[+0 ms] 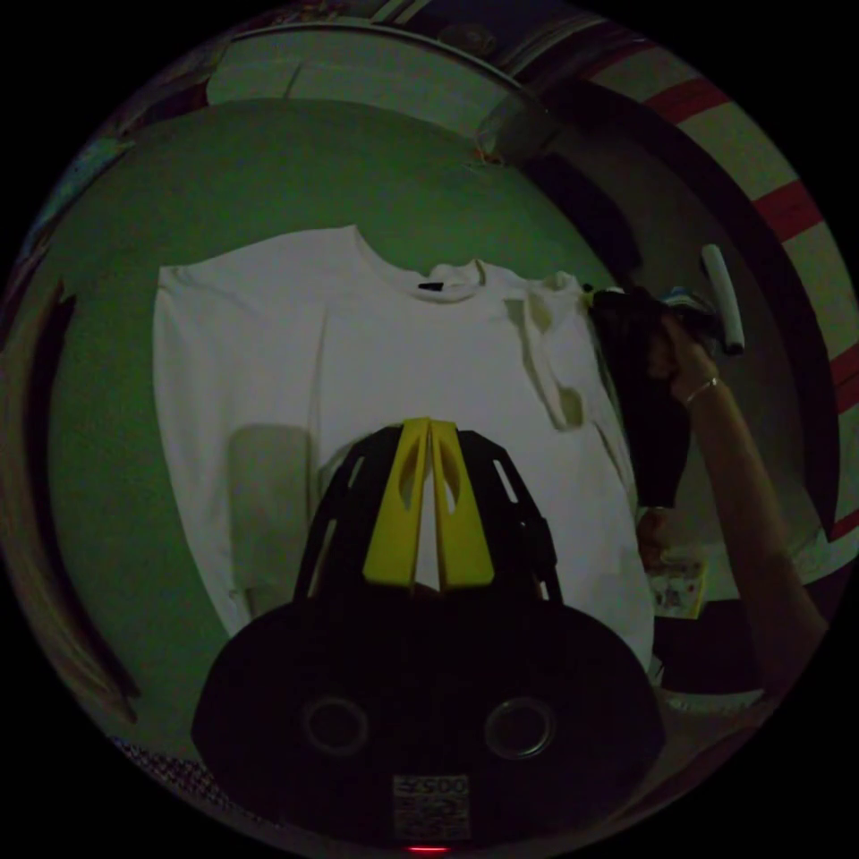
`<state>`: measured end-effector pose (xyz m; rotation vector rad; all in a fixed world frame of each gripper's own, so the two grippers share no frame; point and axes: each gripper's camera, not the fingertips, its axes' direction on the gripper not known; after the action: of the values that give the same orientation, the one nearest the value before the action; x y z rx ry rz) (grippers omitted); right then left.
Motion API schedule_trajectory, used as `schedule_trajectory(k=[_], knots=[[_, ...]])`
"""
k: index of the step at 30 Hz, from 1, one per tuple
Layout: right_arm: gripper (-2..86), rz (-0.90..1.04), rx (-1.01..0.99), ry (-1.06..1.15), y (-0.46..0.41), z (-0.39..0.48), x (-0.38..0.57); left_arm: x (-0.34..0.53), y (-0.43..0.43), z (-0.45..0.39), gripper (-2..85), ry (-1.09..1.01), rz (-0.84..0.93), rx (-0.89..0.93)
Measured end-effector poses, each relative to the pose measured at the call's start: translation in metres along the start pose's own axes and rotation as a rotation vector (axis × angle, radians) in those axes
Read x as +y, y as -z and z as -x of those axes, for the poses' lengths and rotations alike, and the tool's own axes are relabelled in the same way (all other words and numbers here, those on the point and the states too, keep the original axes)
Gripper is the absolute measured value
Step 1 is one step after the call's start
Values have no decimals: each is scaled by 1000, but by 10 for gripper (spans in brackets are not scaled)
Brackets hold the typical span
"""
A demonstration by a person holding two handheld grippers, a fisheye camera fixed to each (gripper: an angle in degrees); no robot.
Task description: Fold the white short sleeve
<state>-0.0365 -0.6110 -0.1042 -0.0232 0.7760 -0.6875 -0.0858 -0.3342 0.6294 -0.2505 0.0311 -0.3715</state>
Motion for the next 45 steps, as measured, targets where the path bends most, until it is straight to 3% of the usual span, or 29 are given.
schedule_trajectory(k=[3,5,14,22,27,37,41,45], knots=[[-8,13,-107,-28,4,-3,0,-2,-3,2,-5,-1,12,-13],[-4,-4,-218,106,17,17,20,-3,-4,3,-5,-3,17,-17],[39,110,-14,290,-1,104,105,-7,-4,9,-6,-10,18,-9],[-12,70,132,275,24,99,99,-11,-3,17,-6,-1,14,-3],[-9,180,-20,215,9,88,95,-12,-1,21,-7,0,6,11],[61,28,-98,355,24,131,94,-12,2,25,-6,4,15,5],[0,97,-96,365,3,144,94,-12,3,25,-6,2,19,3],[-13,48,-81,390,17,155,108,-10,7,25,-6,1,15,6]])
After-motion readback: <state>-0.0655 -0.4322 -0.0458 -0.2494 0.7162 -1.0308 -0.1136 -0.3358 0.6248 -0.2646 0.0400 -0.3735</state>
